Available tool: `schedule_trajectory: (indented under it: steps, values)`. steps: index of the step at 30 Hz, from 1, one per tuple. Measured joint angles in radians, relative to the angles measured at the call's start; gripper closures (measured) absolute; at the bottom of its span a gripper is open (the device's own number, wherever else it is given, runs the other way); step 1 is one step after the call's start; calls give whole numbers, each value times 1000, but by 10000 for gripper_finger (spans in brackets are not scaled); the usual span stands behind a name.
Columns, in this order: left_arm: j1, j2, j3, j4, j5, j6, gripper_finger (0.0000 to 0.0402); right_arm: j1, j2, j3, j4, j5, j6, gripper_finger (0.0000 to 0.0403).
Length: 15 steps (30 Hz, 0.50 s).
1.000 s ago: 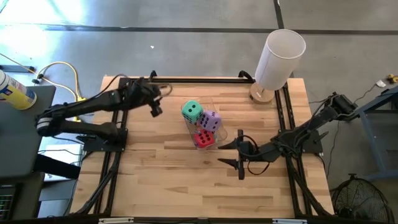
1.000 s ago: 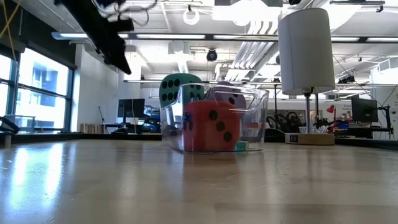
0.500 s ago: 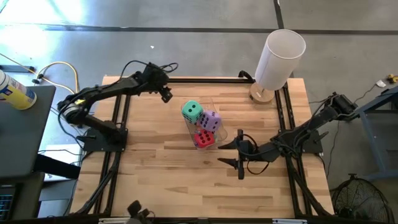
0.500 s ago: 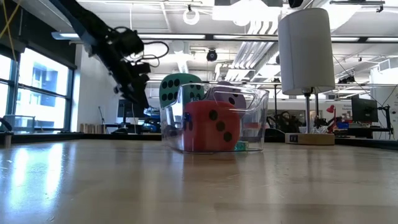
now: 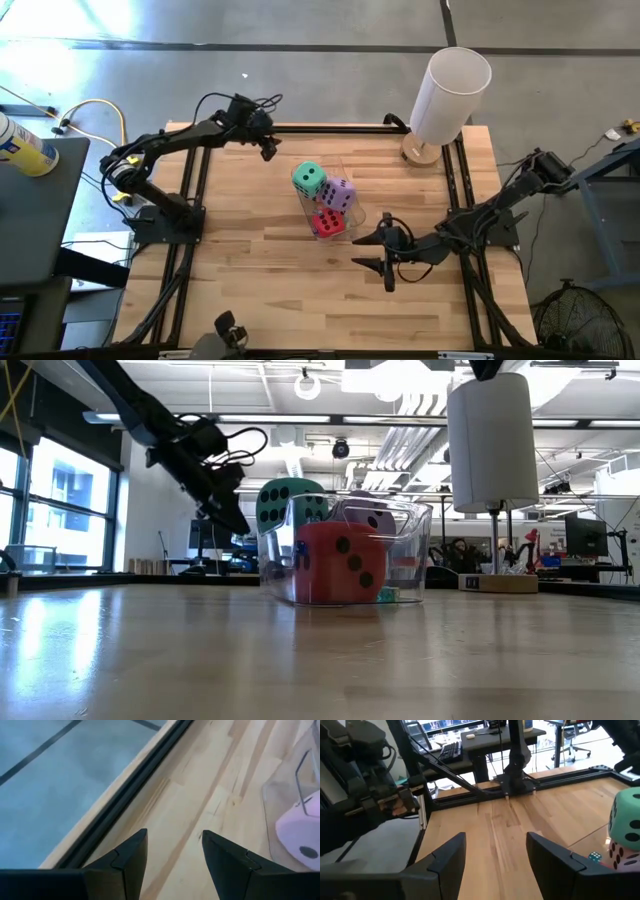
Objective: Pick & Place Dice
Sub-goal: Return to Home Position
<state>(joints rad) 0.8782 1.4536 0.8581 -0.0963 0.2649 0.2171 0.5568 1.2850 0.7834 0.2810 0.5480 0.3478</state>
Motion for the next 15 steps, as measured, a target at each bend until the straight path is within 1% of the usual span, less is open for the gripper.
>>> schedule_trajectory:
  steps: [5, 12, 15]
  values:
    - [31, 0, 0, 35, 61, 1, 220, 0, 0, 0, 0, 0, 34, 204]
    - [41, 0, 0, 36, 66, 27, 220, 0, 0, 0, 0, 0, 49, 204]
    - [41, 0, 0, 36, 120, 31, 220, 0, 0, 0, 0, 0, 49, 204]
